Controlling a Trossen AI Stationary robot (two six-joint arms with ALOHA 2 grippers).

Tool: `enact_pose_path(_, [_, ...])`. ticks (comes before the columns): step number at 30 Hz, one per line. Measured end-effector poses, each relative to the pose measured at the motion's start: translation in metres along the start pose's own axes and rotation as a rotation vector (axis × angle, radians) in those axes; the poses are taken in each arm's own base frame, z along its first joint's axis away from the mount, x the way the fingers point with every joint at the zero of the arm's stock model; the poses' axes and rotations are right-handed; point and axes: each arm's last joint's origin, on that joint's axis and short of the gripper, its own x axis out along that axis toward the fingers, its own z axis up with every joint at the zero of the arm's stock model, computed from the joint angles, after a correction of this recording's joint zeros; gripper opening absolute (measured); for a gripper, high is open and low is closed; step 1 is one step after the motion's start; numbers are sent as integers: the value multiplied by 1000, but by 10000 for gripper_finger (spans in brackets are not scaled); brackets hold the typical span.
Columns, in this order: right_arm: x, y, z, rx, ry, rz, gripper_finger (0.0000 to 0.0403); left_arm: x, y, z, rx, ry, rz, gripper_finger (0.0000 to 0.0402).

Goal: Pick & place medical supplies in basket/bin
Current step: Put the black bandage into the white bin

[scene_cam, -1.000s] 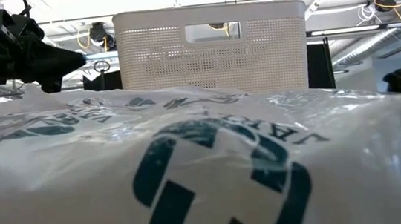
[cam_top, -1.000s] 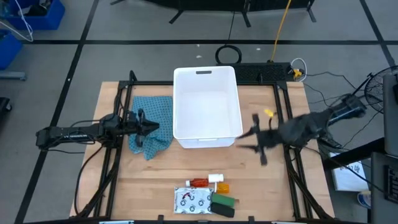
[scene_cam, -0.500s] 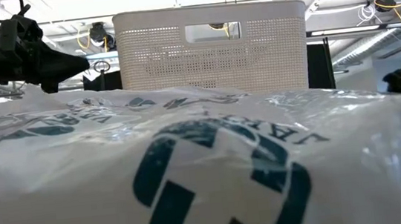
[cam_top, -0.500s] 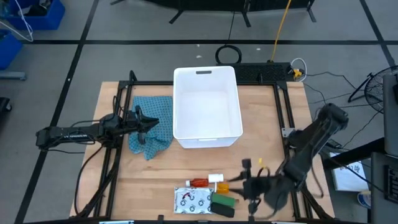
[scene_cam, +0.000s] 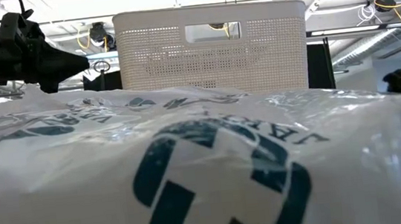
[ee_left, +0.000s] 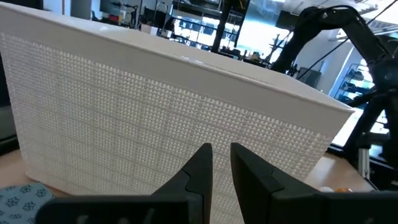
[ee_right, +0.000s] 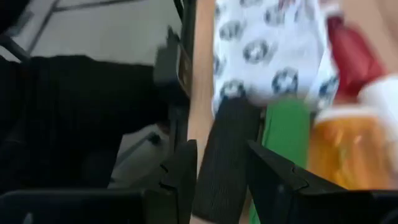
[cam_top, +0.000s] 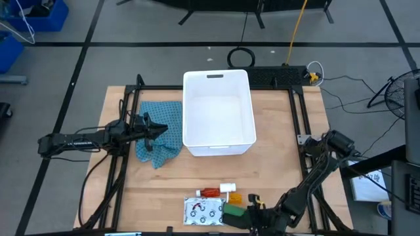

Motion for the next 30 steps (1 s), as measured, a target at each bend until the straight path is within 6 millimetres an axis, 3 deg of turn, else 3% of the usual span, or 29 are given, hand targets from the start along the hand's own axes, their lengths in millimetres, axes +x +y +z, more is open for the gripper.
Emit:
enact_pose_path(4, [1,-3,-5,51,51,-22,135,0,0,0,0,0,0,63])
enact_pose_path(11, [6,-4,6,58,52,52,178,0,0,-1,9,6,1,63])
enact_pose_path(18, [9,-3,6,58,35,67,184,0,1,-3,11,31,8,63])
enact_pose_path(30, [43,-6,-21,41,108,9,184,0,2,-6,4,60,15,63])
